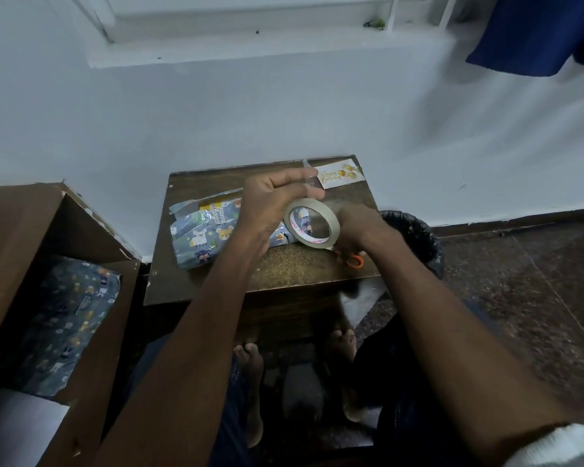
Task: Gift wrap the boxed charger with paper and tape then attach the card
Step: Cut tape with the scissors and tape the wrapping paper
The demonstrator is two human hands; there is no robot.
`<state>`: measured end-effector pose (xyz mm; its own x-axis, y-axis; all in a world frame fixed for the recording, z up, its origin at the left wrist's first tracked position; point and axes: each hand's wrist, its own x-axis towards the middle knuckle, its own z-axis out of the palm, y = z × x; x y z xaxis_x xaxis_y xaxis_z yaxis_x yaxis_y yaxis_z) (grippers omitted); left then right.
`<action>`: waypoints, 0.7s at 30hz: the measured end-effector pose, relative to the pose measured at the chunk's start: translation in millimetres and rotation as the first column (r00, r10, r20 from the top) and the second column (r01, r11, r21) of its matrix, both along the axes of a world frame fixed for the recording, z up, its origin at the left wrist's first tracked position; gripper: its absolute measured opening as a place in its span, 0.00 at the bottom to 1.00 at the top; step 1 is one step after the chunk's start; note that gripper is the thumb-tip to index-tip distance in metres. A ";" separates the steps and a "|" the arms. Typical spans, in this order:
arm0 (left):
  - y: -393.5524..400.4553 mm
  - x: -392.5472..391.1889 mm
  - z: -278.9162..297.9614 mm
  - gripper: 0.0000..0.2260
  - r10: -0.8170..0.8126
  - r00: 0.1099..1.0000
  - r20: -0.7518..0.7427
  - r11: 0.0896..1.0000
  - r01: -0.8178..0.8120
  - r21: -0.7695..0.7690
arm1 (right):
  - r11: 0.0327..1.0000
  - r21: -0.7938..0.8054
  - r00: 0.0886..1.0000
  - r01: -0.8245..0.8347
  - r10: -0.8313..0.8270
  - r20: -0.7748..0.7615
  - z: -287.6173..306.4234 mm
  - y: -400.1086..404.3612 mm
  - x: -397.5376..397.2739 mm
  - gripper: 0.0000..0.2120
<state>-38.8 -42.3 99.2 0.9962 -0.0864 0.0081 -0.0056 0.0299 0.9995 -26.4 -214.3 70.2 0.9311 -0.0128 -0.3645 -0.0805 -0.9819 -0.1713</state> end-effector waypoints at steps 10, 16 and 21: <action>17.1 1.7 6.5 0.11 0.050 0.999 0.017 0.996 -0.048 -0.074 | 1.000 0.028 0.973 0.000 -0.006 0.229 -1.7 -7.0 10.4 0.05; 17.2 -2.1 5.8 0.09 0.064 0.998 0.024 0.998 -0.063 -0.022 | 0.994 -0.110 0.963 0.008 0.022 0.268 -4.3 0.3 2.7 0.11; 18.7 -4.0 3.9 0.09 0.048 0.998 0.034 0.999 -0.048 -0.016 | 0.981 -0.188 0.973 -0.045 0.086 0.214 -1.8 4.4 -1.9 0.13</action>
<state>-42.8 -23.5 103.1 0.9983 -0.0380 0.0433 -0.0416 0.0437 0.9982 -28.2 -209.9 68.4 0.9890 0.0041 -0.1477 0.0046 -1.0000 0.0028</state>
